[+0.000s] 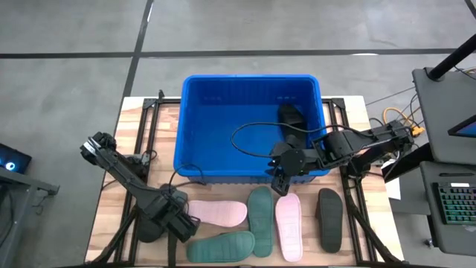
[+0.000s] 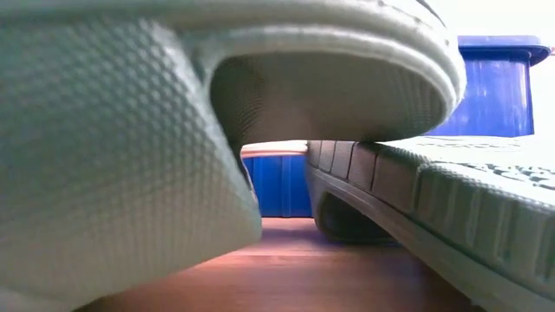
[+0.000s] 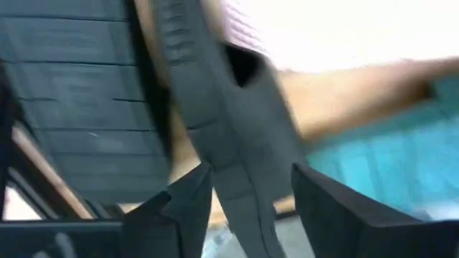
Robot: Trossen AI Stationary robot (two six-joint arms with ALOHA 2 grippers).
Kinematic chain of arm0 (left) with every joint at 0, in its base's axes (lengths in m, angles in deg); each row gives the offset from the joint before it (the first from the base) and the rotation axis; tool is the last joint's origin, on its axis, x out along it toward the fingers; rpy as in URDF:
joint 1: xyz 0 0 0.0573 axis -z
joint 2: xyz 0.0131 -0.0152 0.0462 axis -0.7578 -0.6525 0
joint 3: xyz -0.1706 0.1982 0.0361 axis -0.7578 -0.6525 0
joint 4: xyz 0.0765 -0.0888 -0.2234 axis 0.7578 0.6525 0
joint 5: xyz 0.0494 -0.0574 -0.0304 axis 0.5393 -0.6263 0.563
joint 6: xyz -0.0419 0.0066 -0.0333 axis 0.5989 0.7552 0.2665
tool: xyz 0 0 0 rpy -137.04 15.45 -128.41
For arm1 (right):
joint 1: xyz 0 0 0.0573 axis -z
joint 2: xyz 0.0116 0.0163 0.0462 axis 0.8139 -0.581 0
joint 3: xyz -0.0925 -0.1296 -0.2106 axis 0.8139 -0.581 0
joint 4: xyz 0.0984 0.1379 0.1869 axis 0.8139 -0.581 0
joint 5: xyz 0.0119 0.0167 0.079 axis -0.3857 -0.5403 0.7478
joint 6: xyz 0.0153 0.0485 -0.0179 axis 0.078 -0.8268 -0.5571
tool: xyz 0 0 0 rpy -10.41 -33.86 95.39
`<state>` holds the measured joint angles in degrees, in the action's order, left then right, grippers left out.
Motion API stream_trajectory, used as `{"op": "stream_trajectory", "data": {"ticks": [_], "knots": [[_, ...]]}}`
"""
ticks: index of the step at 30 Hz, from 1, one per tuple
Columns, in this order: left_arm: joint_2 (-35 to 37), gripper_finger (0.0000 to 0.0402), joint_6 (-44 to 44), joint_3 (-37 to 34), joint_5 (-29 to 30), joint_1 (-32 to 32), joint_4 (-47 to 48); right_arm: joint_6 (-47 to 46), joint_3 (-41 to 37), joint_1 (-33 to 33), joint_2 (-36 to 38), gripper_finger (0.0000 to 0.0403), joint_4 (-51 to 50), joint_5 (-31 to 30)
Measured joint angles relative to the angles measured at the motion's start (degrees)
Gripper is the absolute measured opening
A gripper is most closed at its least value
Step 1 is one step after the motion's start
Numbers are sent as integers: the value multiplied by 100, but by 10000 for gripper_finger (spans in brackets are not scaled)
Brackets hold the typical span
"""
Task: Pick and place slides into bin
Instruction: Put the black slide into the bin
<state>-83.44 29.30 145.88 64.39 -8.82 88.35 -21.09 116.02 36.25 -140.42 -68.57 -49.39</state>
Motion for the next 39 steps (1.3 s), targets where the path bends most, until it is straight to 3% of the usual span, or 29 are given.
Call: {"op": "stream_trajectory", "data": {"ticks": [11,23,26,39], "knots": [[98,257,44,-145,-192,3,193,30,-17,-104,0,118,8,9],[112,261,116,-297,-629,8,477,41,-85,-104,0,118,15,-4],[111,261,151,-324,-623,43,814,50,-85,-104,0,118,30,-4],[112,261,-162,-338,-482,39,699,50,-85,-102,0,118,44,-7]]}}
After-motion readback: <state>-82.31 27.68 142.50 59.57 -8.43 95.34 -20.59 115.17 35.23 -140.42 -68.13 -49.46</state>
